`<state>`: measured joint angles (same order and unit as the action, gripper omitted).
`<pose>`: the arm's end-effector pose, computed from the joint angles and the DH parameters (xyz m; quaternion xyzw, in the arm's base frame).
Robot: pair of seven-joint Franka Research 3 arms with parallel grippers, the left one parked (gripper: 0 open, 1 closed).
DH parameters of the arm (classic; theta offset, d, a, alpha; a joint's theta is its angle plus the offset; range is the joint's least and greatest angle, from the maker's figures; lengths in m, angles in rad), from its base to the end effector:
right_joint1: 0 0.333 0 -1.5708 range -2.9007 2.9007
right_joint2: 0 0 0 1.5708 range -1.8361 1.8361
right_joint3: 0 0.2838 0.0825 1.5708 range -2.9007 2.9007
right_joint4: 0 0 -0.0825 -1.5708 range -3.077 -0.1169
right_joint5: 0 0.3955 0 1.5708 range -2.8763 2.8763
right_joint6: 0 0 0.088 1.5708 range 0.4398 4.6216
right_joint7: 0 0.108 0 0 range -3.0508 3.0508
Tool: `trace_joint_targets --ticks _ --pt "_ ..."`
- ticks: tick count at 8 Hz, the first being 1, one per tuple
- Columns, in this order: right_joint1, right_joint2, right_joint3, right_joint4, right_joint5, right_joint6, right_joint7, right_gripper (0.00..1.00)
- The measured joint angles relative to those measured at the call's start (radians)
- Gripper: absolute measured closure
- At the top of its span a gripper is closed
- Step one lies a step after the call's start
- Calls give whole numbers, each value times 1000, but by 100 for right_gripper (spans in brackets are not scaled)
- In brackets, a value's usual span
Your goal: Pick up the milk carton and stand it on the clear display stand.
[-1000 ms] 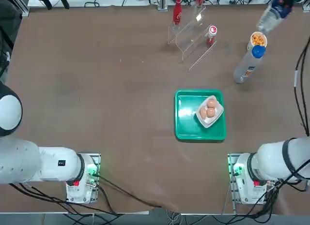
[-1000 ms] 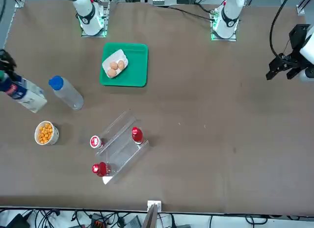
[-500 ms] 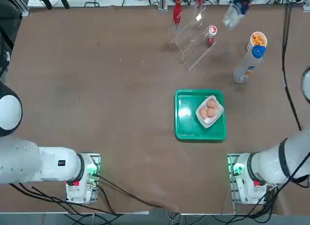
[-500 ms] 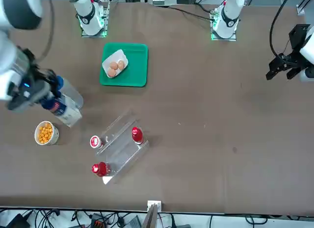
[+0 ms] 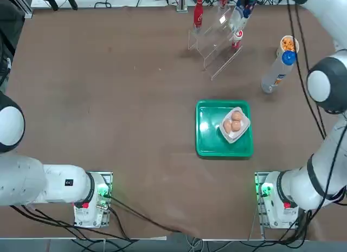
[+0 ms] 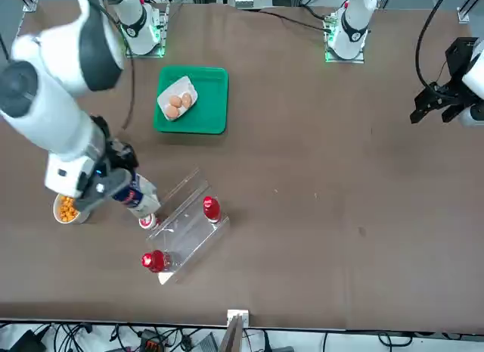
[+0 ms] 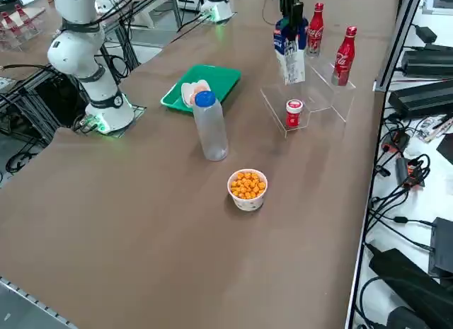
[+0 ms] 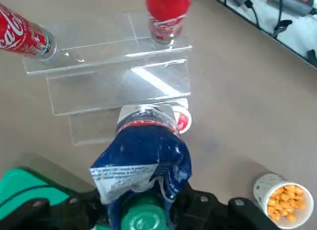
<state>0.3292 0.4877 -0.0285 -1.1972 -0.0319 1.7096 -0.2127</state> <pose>0.6671 0.2081 0.4764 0.9660 0.2574 0.0134 0.0219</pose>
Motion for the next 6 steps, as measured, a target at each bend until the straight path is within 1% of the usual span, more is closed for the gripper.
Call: trace_joint_targets --ticks 2,6 --pt "37 44 -1 11 -22 19 46 58" --pt "69 83 -1 20 -23 75 82 58"
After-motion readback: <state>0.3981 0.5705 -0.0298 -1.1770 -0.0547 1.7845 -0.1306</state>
